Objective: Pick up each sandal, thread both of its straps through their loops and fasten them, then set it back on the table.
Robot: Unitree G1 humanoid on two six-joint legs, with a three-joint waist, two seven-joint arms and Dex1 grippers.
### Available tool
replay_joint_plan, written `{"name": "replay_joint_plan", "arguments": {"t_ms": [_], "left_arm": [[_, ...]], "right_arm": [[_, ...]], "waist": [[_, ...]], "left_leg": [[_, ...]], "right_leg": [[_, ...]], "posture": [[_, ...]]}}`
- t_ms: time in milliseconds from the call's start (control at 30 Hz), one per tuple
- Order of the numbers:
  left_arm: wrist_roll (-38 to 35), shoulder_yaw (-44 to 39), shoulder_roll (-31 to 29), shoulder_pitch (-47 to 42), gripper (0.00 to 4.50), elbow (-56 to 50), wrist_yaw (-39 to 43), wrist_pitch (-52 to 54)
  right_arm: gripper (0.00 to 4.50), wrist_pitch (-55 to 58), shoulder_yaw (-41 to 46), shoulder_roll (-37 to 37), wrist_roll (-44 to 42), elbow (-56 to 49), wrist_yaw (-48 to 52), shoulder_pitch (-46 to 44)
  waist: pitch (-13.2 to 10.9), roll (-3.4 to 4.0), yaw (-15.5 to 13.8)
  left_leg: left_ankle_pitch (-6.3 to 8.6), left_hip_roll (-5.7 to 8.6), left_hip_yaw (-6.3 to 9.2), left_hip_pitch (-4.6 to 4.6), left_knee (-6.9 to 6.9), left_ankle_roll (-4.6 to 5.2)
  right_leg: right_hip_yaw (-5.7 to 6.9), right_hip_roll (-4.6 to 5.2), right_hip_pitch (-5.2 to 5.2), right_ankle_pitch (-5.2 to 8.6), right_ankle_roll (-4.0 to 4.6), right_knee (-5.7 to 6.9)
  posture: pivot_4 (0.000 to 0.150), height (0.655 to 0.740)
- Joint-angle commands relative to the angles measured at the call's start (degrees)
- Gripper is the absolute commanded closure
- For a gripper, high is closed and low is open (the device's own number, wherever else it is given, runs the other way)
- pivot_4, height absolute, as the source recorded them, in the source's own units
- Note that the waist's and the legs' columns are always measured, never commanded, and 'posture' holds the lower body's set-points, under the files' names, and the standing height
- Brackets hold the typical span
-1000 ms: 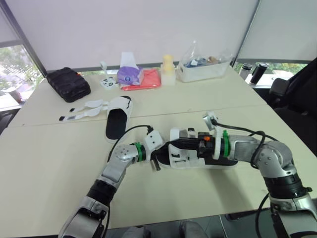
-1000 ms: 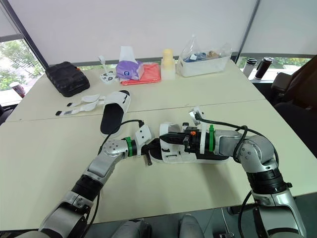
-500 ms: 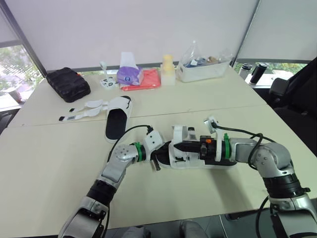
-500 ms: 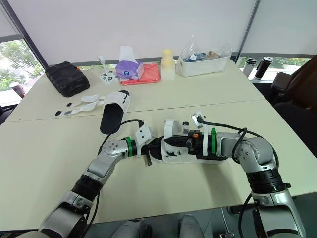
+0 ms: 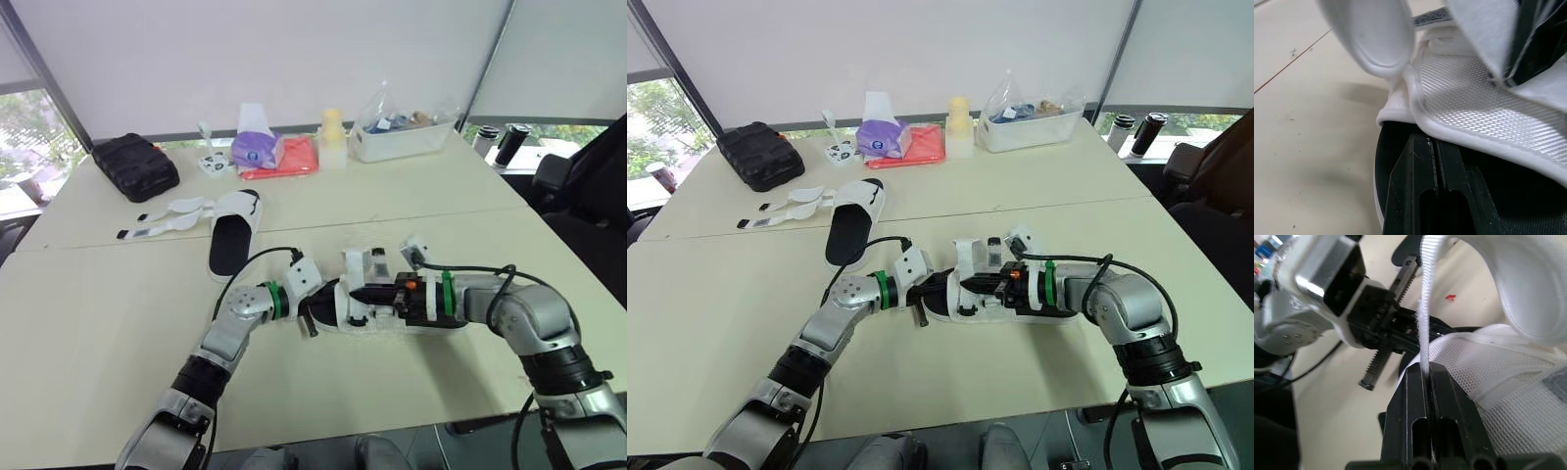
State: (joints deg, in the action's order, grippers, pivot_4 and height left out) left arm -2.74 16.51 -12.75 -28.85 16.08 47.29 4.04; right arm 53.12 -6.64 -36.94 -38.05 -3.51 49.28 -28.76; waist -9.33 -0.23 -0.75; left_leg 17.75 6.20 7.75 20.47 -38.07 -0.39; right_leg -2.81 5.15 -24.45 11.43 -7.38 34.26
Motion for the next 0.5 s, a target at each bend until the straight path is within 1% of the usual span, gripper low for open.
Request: {"name": "replay_joint_plan", "arguments": {"t_ms": [33,300,367,500], "left_arm": [[0.2,0.2,0.1,0.4,4.5,-0.7,-0.2,-0.2],[0.2,0.2,0.2,0.1,4.5,-0.2,-0.2,-0.3],[0.2,0.2,0.2,0.0,4.5,-0.2,-0.1,-0.3],[0.1,0.1,0.3,-0.3,4.5,0.3,-0.1,-0.4]], "right_arm": [[4.47,-2.9,-1.6,-0.5,4.4,1.2,0.4,0.4],[4.47,-2.8,0.9,-1.7,0.2,-4.5,7.3,2.8],[4.47,-3.0,0.4,-2.3,0.6,-5.7,8.3,3.5],[4.47,-6.0,-2.3,-2.9,4.6,-6.8,8.2,4.4]], "waist": [[0.0,0.0,0.0],[0.0,0.0,0.0],[0.0,0.0,0.0],[0.0,-0.01,-0.1]], "left_leg": [[0.0,0.0,0.0,-0.01,0.0,0.0],[0.0,0.0,0.0,0.0,0.0,0.0],[0.0,0.0,0.01,0.01,0.0,0.0],[0.0,0.01,0.01,0.03,0.0,0.0]], "right_leg": [[0.0,0.0,0.01,0.0,0.0,0.0],[0.0,0.0,0.01,0.0,0.0,-0.01],[0.0,0.0,0.01,0.0,0.0,-0.02],[0.01,0.01,0.0,0.0,0.0,-0.03]], "posture": [[0.15,0.74],[0.15,0.74],[0.15,0.74],[0.15,0.74]]}}
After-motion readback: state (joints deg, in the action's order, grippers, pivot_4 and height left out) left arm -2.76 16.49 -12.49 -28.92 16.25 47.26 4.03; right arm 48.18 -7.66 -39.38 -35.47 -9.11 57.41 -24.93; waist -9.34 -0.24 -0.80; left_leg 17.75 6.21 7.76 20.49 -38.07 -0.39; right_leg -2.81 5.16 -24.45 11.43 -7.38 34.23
